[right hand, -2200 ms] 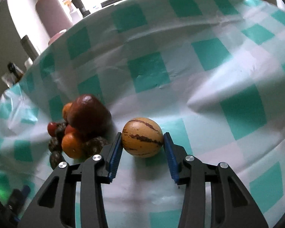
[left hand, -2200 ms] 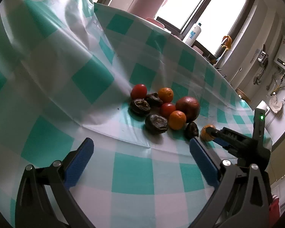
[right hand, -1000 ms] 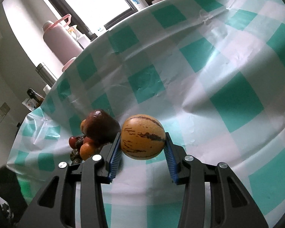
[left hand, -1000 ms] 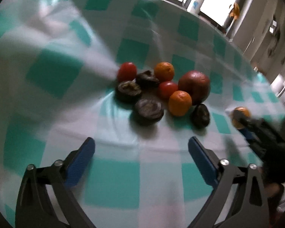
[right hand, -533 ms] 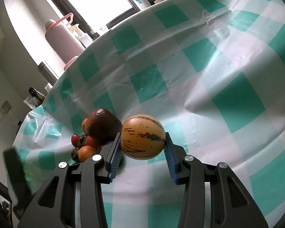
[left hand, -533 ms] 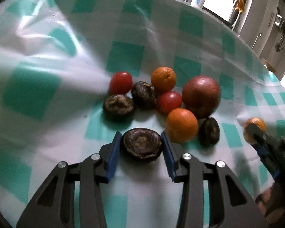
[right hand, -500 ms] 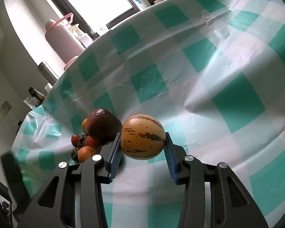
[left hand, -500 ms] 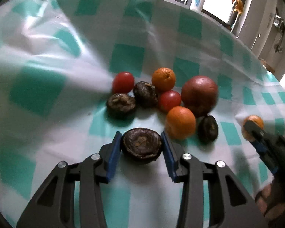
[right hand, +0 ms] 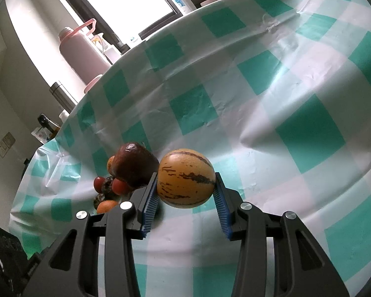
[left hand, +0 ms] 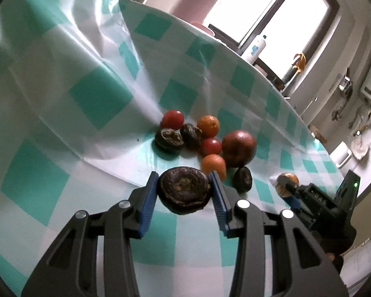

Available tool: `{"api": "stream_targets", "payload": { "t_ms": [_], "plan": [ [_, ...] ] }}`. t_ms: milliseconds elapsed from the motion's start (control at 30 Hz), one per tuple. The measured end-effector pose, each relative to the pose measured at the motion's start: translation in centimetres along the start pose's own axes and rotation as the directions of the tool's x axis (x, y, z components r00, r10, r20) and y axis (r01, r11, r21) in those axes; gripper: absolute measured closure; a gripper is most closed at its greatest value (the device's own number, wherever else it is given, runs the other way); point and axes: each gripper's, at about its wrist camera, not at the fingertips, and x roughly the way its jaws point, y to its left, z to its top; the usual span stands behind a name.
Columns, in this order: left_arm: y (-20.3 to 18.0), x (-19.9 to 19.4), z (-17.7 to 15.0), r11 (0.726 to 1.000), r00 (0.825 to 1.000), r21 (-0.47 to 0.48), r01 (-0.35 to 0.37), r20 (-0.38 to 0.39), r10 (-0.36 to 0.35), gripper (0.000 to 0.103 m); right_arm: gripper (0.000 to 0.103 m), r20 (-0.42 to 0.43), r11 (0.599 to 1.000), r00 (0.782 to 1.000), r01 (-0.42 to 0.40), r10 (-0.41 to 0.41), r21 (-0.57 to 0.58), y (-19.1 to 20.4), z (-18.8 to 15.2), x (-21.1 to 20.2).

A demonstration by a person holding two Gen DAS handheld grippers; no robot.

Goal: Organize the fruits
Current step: 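Lift the striped fruit and dark brown fruit and carry them over the white bin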

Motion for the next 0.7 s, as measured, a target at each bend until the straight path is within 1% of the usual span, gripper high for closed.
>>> {"api": "stream_targets", "payload": {
  "t_ms": [200, 300, 333, 400, 433, 500, 533, 600, 700],
  "plan": [
    [0.2, -0.2, 0.2, 1.0, 1.0, -0.01, 0.006, 0.009, -0.006, 0.061, 0.061, 0.009, 1.0, 1.0, 0.006, -0.006, 0.012, -0.1, 0.1, -0.1],
    [0.2, -0.3, 0.2, 1.0, 1.0, -0.005, 0.01, 0.007, -0.01, 0.061, 0.061, -0.009, 1.0, 1.0, -0.013, 0.013, -0.006, 0.0, 0.1, -0.1],
    [0.1, -0.3, 0.2, 1.0, 1.0, -0.006, 0.006, 0.002, -0.006, 0.061, 0.061, -0.028, 0.999, 0.999, -0.047, 0.047, -0.017, 0.2, -0.1, -0.1],
    [0.4, -0.6, 0.1, 1.0, 1.0, -0.025, -0.008, -0.01, 0.008, 0.061, 0.061, -0.045, 0.999, 0.998, -0.047, 0.047, -0.007, 0.3, -0.5, -0.9],
    [0.4, -1.3, -0.3, 0.999, 1.0, -0.036, -0.026, -0.013, 0.025, 0.061, 0.061, -0.06, 1.0, 0.998, -0.031, 0.031, 0.005, 0.2, -1.2, -1.8],
    [0.2, -3.1, -1.6, 0.999, 1.0, -0.035, -0.008, -0.01, 0.008, 0.061, 0.061, -0.061, 0.999, 0.997, -0.047, 0.047, -0.005, 0.5, -2.8, -4.3],
    [-0.1, -3.8, -2.3, 1.0, 1.0, -0.023, -0.007, -0.011, 0.006, 0.061, 0.061, -0.059, 0.998, 0.997, -0.054, 0.052, -0.033, 0.9, -3.9, -6.1],
    [-1.6, -5.7, -4.0, 0.999, 1.0, 0.031, 0.022, -0.018, -0.022, 0.061, 0.061, -0.052, 0.993, 0.998, -0.043, 0.038, -0.111, 1.5, -6.0, -9.6],
    [-4.4, -7.7, -6.6, 0.99, 0.997, 0.12, 0.072, -0.037, -0.068, 0.061, 0.061, -0.044, 0.988, 0.999, -0.031, 0.024, -0.152, 1.2, -7.9, -13.4]
  ]
}}
